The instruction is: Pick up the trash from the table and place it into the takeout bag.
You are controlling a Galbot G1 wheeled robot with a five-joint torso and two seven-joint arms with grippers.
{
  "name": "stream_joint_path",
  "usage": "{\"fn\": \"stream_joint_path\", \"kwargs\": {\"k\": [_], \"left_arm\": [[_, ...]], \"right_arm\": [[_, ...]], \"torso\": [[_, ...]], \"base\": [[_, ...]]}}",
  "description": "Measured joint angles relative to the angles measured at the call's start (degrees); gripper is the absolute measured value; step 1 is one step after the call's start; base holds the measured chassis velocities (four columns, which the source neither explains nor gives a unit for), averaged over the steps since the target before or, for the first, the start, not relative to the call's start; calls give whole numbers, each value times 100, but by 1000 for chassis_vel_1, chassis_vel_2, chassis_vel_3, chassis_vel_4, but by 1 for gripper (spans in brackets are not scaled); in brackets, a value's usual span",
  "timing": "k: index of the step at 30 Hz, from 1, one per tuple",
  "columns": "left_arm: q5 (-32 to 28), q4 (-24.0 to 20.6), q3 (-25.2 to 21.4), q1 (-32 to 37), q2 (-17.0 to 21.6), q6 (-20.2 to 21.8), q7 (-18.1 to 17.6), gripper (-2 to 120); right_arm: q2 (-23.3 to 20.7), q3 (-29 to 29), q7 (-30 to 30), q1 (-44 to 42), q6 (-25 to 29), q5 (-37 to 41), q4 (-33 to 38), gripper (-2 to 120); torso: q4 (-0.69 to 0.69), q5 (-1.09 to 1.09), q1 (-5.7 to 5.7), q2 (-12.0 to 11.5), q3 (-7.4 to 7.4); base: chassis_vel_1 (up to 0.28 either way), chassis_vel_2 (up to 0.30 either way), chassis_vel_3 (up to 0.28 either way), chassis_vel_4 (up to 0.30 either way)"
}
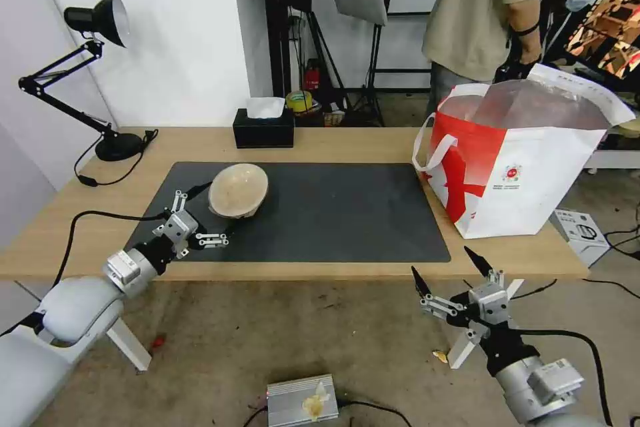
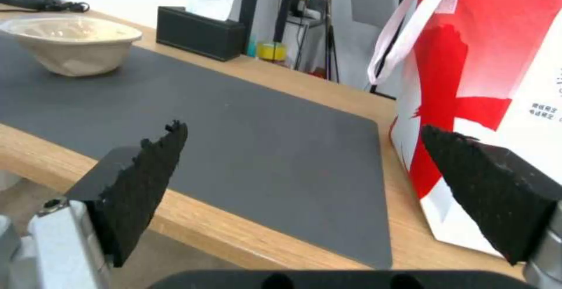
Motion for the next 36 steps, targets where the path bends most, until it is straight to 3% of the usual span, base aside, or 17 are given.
{"fn": "stream_joint_path", "kwargs": {"k": [20,36], "left_arm": [[345,725,284,-453,-138,-105,426,100],[408,1303,635,-982,-163,-116,509,100]], "right_arm": [[0,0,0,0,1,0,0,100],[0,0,0,0,0,0,0,100]], "torso": [[0,0,0,0,0],[0,0,0,0,0]], "base": [[0,0,0,0],[0,0,0,0]]}}
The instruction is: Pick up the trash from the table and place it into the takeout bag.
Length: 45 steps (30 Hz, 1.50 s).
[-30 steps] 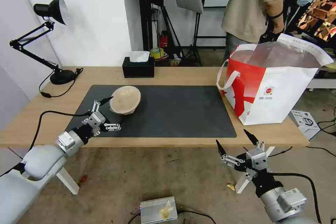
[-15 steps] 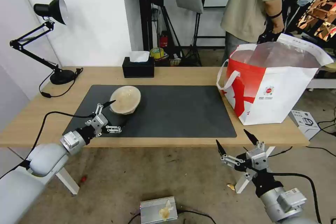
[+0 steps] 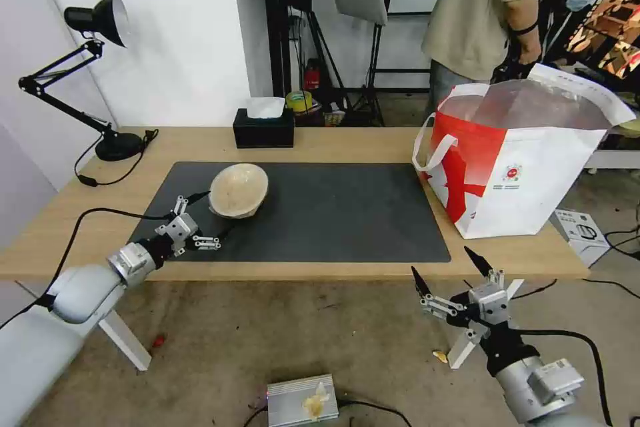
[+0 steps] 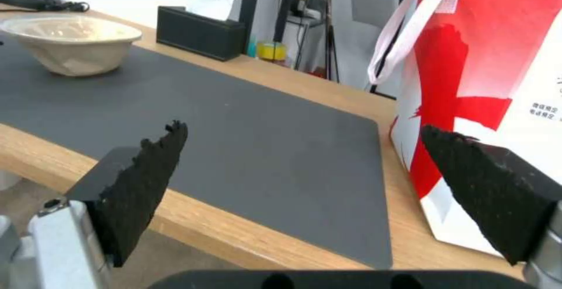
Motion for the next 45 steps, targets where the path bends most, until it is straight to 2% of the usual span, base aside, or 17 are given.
{"fn": "stream_joint_path", "kwargs": {"k": [13,19,32,45], "left_arm": [[6,284,371,-371,-83,-80,-5,100],[98,380,404,-422,-106,-86,17,100],[127,719,618,-850,116,-48,519,100],[127,1063,1089,-1432,78,-47,592,100]], "right_arm": [[0,0,0,0,0,0,0,100],[0,0,0,0,0,0,0,100],[0,0,0,0,0,0,0,100],[0,0,0,0,0,0,0,100]], "torso": [[0,0,0,0,0],[0,0,0,0,0],[0,0,0,0,0],[0,0,0,0,0]], "base": [[0,0,0,0],[0,0,0,0],[0,0,0,0],[0,0,0,0]]}}
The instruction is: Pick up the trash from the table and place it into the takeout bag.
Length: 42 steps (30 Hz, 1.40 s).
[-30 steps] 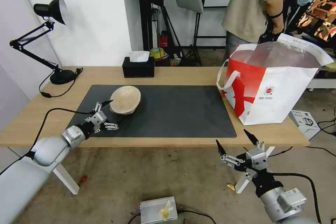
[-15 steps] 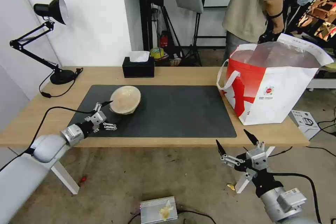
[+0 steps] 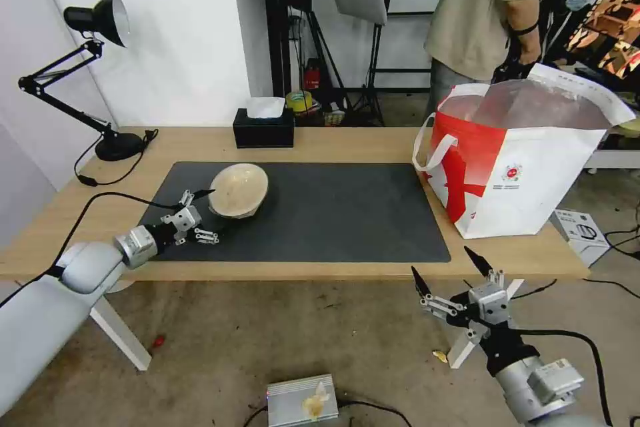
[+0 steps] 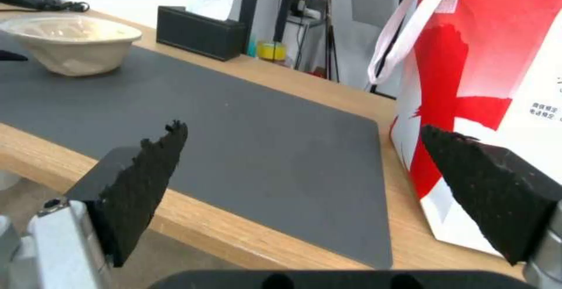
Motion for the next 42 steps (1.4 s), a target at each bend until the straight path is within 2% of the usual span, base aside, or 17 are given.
{"fn": "stream_joint_path", "kwargs": {"k": [3,8,20,22,23,24,27,28,31,32,36,37,41,42], "left_arm": [[14,256,208,-291,-111,-45,-7,100],[33,404,342,-439,-202,-90,-10,100],[74,473,441,-511,-267,-119,-28,100],[105,484,430,-506,-277,-145,-31,96],[127,491,418,-506,-283,-169,-32,90],[127,491,418,-506,-283,-169,-32,90],[142,500,405,-501,-286,-206,-32,77],[142,500,405,-501,-286,-206,-32,77],[144,500,392,-485,-285,-213,-32,62],[144,500,392,-485,-285,-213,-32,62],[144,485,374,-464,-285,-213,-32,43],[144,485,374,-464,-285,-213,-32,43],[143,490,362,-432,-283,-214,-33,25],[143,490,362,-432,-283,-214,-33,25]], "right_arm": [[0,0,0,0,0,0,0,100],[0,0,0,0,0,0,0,100],[0,0,0,0,0,0,0,100],[0,0,0,0,0,0,0,100],[0,0,0,0,0,0,0,100],[0,0,0,0,0,0,0,100],[0,0,0,0,0,0,0,100],[0,0,0,0,0,0,0,100],[0,0,0,0,0,0,0,100],[0,0,0,0,0,0,0,100],[0,0,0,0,0,0,0,100],[0,0,0,0,0,0,0,100],[0,0,0,0,0,0,0,100],[0,0,0,0,0,0,0,100]], "torso": [[0,0,0,0,0],[0,1,0,0,0],[0,0,0,0,0],[0,0,0,0,-1],[0,0,0,0,-1],[0,0,0,0,-1],[0,0,0,0,-1],[0,0,0,0,-1],[0,0,0,0,-1],[0,0,0,0,-1],[0,0,0,0,0],[0,0,0,0,0],[0,0,0,0,-1],[0,0,0,0,-1]], "base": [[0,0,0,0],[0,0,0,0],[0,0,0,0],[0,0,0,0],[0,0,0,0],[0,0,0,0],[0,0,0,0],[0,0,0,0],[0,0,0,0],[0,0,0,0],[0,0,0,0],[0,0,0,0],[0,0,0,0],[0,0,0,0]]}}
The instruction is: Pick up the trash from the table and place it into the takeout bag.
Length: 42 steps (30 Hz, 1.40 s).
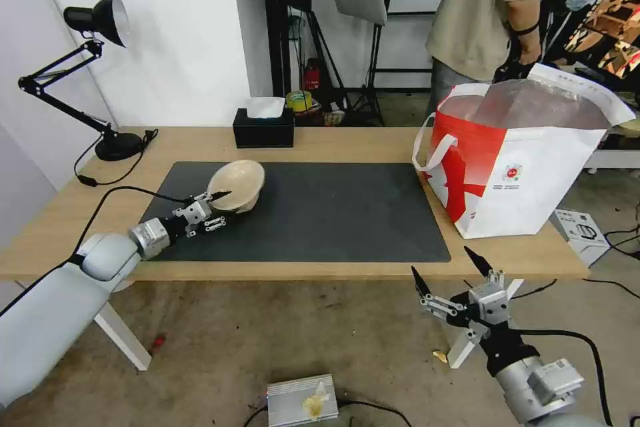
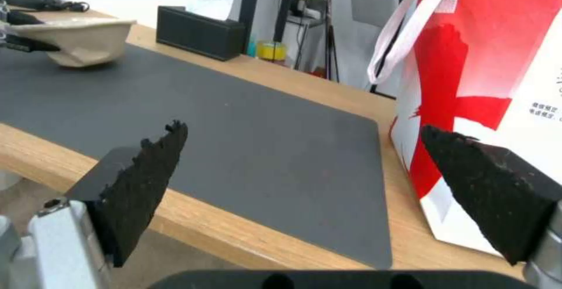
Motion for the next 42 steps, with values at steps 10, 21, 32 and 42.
{"fn": "stream_joint_path", "kwargs": {"k": [10,21,32,42], "left_arm": [[33,-9,-80,100,-118,-6,-30,1],[33,-269,-347,363,-68,-10,-2,1],[-27,-623,-775,753,-63,-162,-7,1],[-200,-1102,-1434,1314,-45,-222,-29,1]], "right_arm": [[0,0,0,0,0,0,0,100],[0,0,0,0,0,0,0,100],[0,0,0,0,0,0,0,100],[0,0,0,0,0,0,0,100]], "torso": [[0,0,0,0,0],[0,0,0,0,1],[0,0,0,0,1],[1,0,0,0,0]], "base": [[0,0,0,0],[0,0,0,0],[0,0,0,0],[0,0,0,0]]}}
